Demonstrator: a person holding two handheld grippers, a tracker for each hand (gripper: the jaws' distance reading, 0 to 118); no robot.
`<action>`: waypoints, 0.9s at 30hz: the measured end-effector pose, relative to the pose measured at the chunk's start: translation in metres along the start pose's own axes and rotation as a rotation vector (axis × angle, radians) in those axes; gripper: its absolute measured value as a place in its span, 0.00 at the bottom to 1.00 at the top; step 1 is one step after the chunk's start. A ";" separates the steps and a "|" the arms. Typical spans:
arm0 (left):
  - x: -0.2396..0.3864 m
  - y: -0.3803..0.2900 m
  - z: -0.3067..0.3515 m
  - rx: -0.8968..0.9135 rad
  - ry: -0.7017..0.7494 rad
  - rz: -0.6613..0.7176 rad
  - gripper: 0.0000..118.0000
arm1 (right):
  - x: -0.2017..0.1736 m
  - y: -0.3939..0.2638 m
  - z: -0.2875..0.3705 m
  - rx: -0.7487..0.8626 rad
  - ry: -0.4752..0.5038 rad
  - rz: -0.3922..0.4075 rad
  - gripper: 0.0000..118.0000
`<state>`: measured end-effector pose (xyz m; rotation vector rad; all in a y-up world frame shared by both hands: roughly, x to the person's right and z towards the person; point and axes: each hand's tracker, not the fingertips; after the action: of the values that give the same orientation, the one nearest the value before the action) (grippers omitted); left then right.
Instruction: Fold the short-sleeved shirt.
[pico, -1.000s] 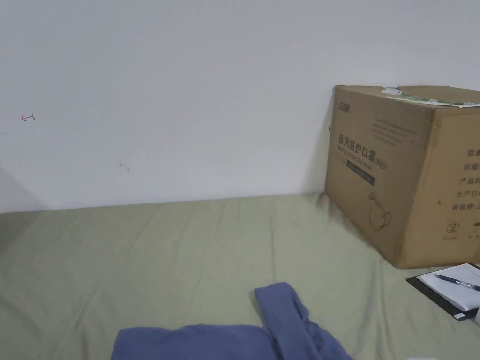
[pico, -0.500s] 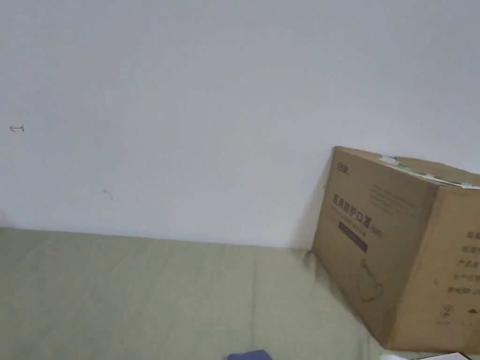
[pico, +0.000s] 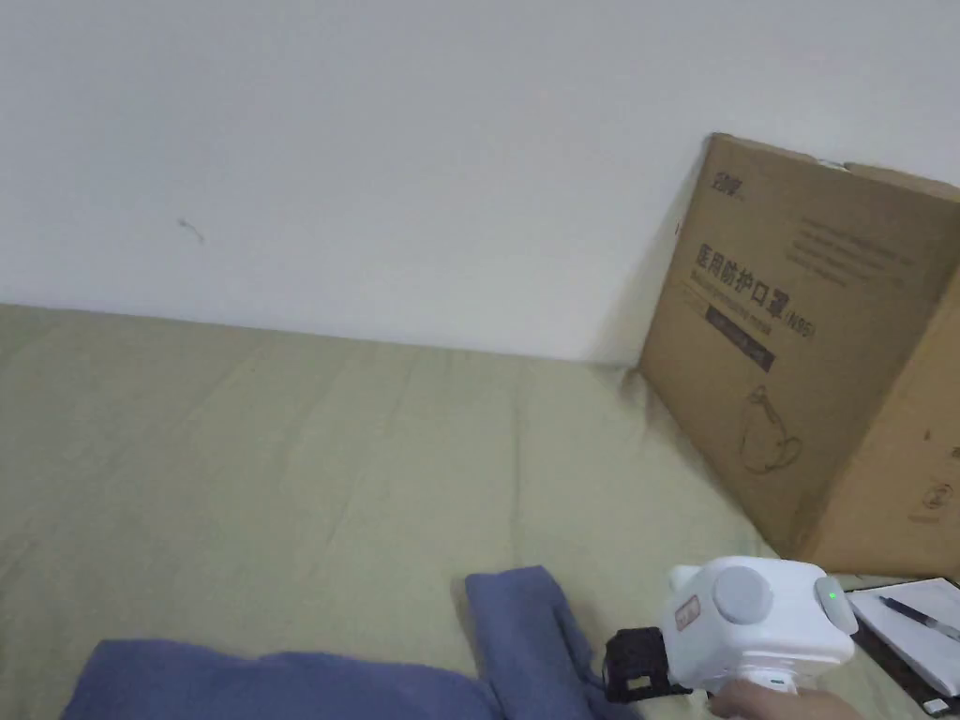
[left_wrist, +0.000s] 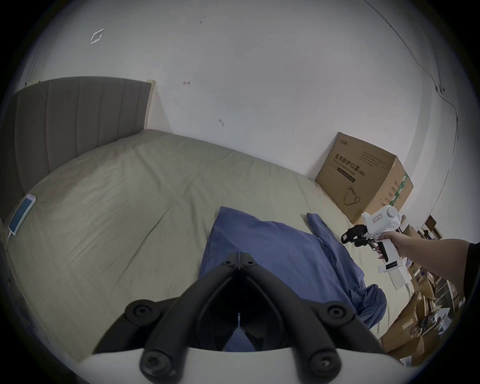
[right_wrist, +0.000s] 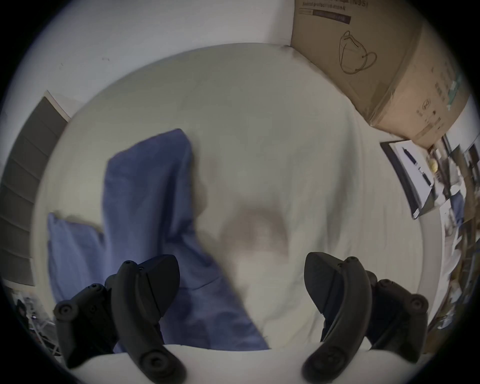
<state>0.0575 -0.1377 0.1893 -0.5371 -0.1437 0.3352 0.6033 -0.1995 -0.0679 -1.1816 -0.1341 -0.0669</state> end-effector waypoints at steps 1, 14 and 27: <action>-0.002 -0.001 -0.002 -0.004 0.002 0.003 0.00 | -0.003 0.001 -0.004 -0.021 -0.026 0.029 0.88; -0.020 -0.005 -0.001 -0.056 0.020 -0.015 0.00 | -0.060 0.004 -0.015 -0.071 -0.069 0.133 0.01; -0.010 0.093 -0.072 -0.292 -0.083 -0.064 0.00 | -0.003 -0.023 0.094 0.217 0.238 0.026 0.01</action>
<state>0.0386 -0.1002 0.0787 -0.8058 -0.2927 0.2754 0.5910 -0.1212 -0.0124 -0.9499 0.0824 -0.1658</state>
